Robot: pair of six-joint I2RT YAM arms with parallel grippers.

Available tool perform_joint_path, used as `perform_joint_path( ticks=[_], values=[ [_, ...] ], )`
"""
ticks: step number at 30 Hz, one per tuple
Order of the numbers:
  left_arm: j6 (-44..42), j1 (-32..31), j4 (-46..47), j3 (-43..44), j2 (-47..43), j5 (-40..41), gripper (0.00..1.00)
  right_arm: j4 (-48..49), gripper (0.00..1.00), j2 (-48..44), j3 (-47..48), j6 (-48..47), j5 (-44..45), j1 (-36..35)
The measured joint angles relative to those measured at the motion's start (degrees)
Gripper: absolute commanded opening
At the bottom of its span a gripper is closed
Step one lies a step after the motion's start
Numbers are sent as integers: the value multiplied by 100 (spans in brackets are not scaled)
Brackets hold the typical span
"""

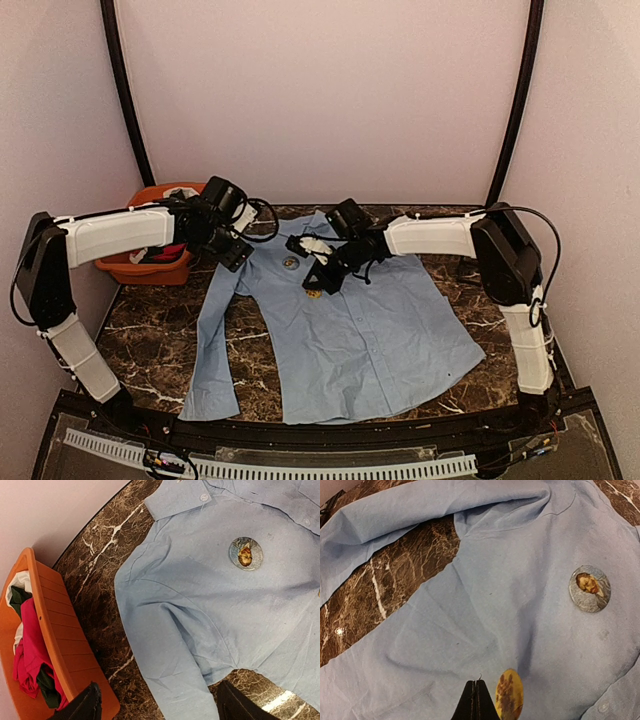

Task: Pin the brooch onto the clothing
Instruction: Adjust the clothing with brooches at the center of the board.

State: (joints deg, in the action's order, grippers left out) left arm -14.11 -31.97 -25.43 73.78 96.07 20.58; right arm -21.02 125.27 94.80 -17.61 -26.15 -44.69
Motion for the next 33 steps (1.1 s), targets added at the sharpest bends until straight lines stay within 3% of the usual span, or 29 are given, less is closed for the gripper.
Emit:
perform_joint_path(
  ticks=[9,18,26,33],
  values=[
    [201,-208,72,-199,-52,-46,79,-13,0,669,892,363,70,234],
    [258,-291,127,-192,-52,-87,80,131,0,389,144,455,52,341],
    [348,-688,382,-192,2,-409,79,457,0,-527,-181,529,136,334],
    [557,-789,691,31,1019,-647,78,588,0,-562,-387,466,-251,186]
  ],
)
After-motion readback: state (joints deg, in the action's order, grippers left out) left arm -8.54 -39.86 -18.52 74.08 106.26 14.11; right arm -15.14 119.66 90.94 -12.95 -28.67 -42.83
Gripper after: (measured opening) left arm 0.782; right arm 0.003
